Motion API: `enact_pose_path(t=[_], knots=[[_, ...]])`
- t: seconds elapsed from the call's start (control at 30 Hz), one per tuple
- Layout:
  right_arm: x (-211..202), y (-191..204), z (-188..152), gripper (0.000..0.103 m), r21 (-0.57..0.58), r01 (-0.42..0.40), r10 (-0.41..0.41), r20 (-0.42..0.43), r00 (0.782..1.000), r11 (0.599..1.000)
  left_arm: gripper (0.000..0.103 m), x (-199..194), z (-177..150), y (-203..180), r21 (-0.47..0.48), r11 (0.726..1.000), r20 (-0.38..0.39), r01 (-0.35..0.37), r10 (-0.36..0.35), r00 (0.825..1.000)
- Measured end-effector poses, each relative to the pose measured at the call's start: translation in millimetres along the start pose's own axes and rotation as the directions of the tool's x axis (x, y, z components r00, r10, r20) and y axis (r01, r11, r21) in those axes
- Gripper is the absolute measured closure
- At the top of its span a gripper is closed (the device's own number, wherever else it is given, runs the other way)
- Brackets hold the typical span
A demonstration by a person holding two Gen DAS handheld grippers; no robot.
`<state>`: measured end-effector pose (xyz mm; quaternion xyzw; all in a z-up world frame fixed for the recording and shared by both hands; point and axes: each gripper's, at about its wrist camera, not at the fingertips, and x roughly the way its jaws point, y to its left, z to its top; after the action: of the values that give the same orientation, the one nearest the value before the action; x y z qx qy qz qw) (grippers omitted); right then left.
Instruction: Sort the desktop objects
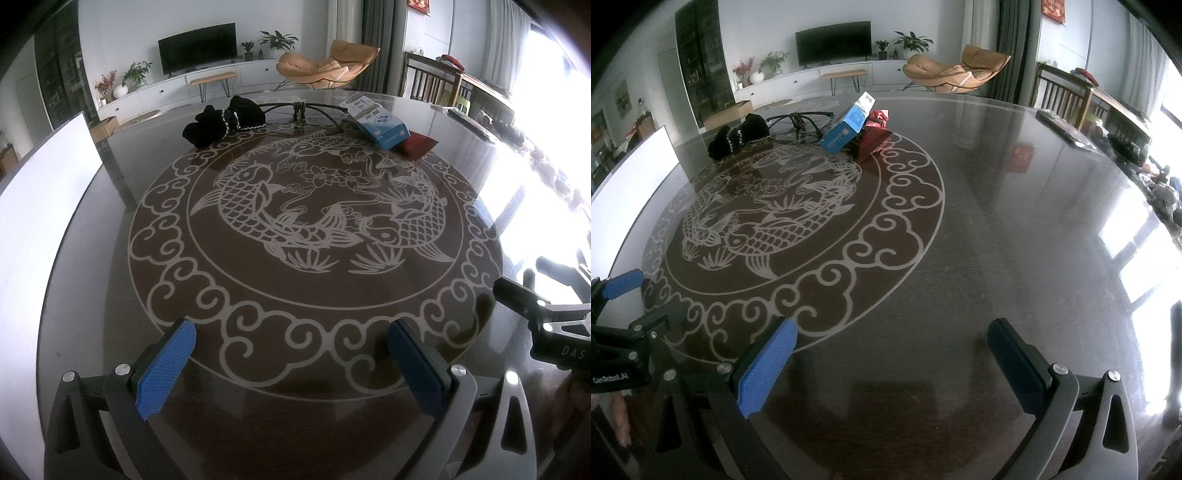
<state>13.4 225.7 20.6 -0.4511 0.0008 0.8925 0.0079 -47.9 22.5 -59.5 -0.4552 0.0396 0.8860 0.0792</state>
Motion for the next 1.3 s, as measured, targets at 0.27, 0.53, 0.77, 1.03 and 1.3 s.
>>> enact_pose_path(t=[0.27, 0.53, 0.77, 1.03, 1.3], knots=[[0.0, 0.0, 0.0, 0.0, 0.0, 0.001, -0.001, 0.0, 1.0, 1.0, 0.0, -0.1, -0.2, 0.3, 0.001, 1.0, 0.0, 0.0, 0.0, 1.0], [0.1, -0.2, 0.0, 0.0, 0.001, 0.003, -0.003, -0.001, 1.0, 1.0, 0.0, 0.0, 0.0, 0.1, 0.001, 1.0, 0.0, 0.0, 0.0, 1.0], [-0.3, -0.5, -0.7, 0.0, 0.001, 0.009, -0.009, -0.004, 1.0, 1.0, 0.0, 0.2, 0.0, 0.3, 0.001, 1.0, 0.0, 0.0, 0.0, 1.0], [-0.9, -1.0, -1.4, 0.0, 0.001, 0.012, -0.012, -0.005, 1.0, 1.0, 0.0, 0.4, -0.3, 1.1, 0.001, 1.0, 0.0, 0.0, 0.0, 1.0], [-0.6, -0.7, -1.1, 0.0, 0.001, 0.012, -0.012, -0.005, 1.0, 1.0, 0.0, -0.2, 0.3, -0.6, 0.001, 1.0, 0.0, 0.0, 0.0, 1.0]])
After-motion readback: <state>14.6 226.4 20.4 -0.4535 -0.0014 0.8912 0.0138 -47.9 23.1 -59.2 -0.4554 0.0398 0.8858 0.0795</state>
